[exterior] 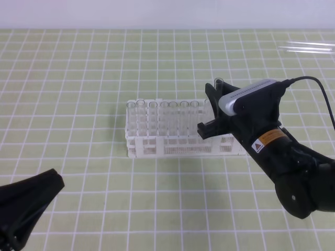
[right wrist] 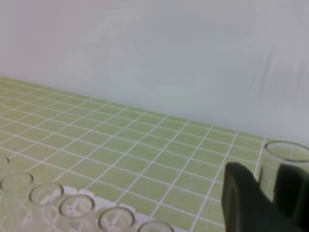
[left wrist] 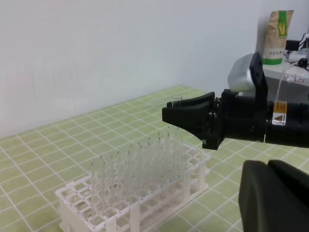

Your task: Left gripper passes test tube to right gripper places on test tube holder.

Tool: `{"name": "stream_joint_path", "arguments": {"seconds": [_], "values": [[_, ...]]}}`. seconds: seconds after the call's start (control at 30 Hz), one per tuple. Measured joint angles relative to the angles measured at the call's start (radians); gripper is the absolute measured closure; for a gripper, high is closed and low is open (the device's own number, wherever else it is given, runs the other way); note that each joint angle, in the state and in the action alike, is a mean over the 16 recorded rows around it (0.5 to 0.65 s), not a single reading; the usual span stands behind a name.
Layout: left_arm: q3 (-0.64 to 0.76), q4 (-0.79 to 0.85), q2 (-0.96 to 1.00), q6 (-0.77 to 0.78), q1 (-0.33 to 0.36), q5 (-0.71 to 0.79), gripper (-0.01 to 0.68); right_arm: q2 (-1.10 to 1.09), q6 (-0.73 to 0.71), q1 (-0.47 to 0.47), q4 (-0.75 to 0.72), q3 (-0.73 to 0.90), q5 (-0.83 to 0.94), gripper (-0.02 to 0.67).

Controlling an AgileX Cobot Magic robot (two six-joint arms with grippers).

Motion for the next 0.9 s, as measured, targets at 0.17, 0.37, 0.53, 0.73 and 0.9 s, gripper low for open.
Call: {"name": "stream_joint_path", "arguments": {"seconds": [0.17, 0.37, 0.53, 0.73, 0.9], "values": [[0.000, 0.000, 0.000, 0.000, 0.000, 0.001, 0.673, 0.005, 0.000, 0.000, 0.000, 0.000, 0.000, 0.548], [0.000, 0.003, 0.001, 0.000, 0.000, 0.003, 0.673, 0.006, 0.000, 0.000, 0.000, 0.000, 0.001, 0.516], [0.000, 0.007, 0.002, 0.000, 0.000, 0.004, 0.673, 0.006, 0.000, 0.000, 0.001, 0.000, 0.001, 0.445], [0.000, 0.003, 0.001, 0.000, 0.000, 0.003, 0.673, -0.002, 0.000, 0.000, 0.003, 0.000, 0.002, 0.351], [0.000, 0.003, 0.001, 0.000, 0.000, 0.004, 0.673, -0.038, -0.001, 0.000, 0.009, 0.009, 0.003, 0.300]]}}
